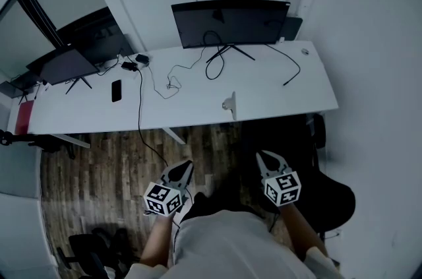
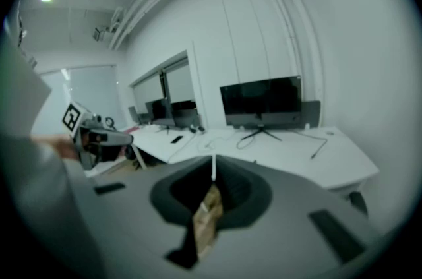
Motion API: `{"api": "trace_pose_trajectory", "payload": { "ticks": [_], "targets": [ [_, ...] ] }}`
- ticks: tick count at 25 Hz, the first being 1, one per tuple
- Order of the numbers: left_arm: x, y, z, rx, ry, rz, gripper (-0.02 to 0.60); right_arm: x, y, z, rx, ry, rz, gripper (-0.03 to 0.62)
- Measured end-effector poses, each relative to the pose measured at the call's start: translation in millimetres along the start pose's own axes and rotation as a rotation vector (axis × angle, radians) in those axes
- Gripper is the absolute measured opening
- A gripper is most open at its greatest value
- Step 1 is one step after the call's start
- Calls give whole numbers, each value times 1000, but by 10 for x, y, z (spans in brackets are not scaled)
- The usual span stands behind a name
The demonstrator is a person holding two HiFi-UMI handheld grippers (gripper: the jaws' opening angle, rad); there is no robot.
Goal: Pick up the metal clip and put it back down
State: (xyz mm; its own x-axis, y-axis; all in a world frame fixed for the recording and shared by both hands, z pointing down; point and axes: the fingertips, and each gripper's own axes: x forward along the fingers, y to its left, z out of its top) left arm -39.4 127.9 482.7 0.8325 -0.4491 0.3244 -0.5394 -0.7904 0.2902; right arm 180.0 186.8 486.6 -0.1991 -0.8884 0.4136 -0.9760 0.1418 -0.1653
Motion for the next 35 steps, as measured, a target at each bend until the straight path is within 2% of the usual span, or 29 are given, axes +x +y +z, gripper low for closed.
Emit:
{"api": "trace_pose_trajectory", "payload": {
  "ticks": [10, 35],
  "targets": [
    [184, 258, 85, 10, 18, -32, 32, 252, -32, 79, -2, 0, -34, 34],
    [993, 1593, 575, 40, 110, -271, 34, 1285, -24, 496, 66, 13, -290, 34]
  ]
}}
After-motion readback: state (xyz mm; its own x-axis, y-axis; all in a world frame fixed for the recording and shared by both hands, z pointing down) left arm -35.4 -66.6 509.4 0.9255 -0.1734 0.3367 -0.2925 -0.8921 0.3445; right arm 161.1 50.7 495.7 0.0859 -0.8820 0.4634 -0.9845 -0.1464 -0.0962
